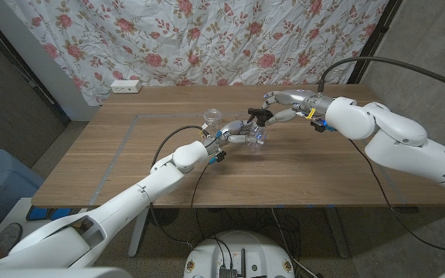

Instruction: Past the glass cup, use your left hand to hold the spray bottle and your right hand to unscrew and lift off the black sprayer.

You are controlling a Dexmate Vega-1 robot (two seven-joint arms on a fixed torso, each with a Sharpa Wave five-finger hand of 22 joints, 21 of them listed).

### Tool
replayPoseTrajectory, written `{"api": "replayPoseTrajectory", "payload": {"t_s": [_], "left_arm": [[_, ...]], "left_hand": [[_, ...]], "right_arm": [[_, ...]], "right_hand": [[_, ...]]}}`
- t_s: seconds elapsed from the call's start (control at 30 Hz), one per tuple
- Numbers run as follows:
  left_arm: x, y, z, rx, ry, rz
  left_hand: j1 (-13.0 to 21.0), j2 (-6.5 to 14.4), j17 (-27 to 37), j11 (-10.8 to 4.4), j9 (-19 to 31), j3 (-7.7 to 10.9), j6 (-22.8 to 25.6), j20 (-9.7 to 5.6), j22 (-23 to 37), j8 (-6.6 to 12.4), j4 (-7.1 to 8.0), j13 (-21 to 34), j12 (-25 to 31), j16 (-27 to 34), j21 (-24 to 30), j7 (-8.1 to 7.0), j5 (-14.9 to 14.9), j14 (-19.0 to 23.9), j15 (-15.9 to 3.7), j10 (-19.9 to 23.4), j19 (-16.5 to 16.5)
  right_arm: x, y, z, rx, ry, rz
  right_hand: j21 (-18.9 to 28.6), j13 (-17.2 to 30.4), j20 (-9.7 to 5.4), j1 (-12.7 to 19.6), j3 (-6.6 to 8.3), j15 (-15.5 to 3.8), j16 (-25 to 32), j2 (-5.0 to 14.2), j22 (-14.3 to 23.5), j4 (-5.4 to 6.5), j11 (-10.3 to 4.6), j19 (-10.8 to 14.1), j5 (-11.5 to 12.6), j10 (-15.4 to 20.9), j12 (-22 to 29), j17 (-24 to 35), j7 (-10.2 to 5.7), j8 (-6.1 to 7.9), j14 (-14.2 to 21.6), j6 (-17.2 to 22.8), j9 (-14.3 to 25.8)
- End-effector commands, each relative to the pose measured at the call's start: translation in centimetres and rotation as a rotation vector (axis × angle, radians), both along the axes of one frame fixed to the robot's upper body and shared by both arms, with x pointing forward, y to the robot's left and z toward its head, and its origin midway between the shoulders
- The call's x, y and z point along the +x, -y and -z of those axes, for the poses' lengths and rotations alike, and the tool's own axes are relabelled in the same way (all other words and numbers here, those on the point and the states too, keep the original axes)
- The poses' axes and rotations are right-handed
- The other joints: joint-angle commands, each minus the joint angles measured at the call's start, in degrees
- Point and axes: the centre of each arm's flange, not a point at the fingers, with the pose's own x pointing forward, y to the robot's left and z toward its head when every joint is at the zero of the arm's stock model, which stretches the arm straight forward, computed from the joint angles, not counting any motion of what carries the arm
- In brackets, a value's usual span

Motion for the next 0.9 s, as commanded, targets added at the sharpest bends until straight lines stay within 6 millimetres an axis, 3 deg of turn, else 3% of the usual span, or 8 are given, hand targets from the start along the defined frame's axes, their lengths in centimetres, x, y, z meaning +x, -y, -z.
{"api": "replayPoseTrajectory", "payload": {"t_s": [0.03,0.9], "left_arm": [[0.13,0.03,0.03,0.008,-0.003,0.003],[0.78,0.49,-0.12,0.043,-0.023,0.027]], "left_hand": [[2.52,7.06,0.07,-2.41,0.08,0.38,1.74,-2.35,0.23,3.4,0.26,0.24,0.31,-0.37,-0.03,-1.17,0.11,0.56,-8.18,2.92,0.49],[2.09,7.42,0.03,-2.29,-0.35,0.38,1.52,-2.23,0.22,3.65,0.31,0.52,-0.17,-0.68,-0.15,-1.01,0.07,0.41,-7.95,2.72,0.35]], "right_arm": [[0.04,-0.27,-0.2,-0.031,0.006,0.01],[0.67,-0.61,-1.01,-0.025,-0.032,-0.024]], "right_hand": [[0.27,0.23,-0.58,0.75,0.17,-0.5,0.43,0.55,0.17,0.12,-0.71,0.11,-0.22,0.43,0.44,0.28,-0.1,0.82,0.18,1.36,0.35],[0.12,0.22,-2.0,4.88,1.51,-2.69,0.75,3.32,0.16,-0.43,-2.23,-0.12,-0.08,1.32,0.45,0.78,-0.28,2.7,-0.15,6.09,0.49]]}}
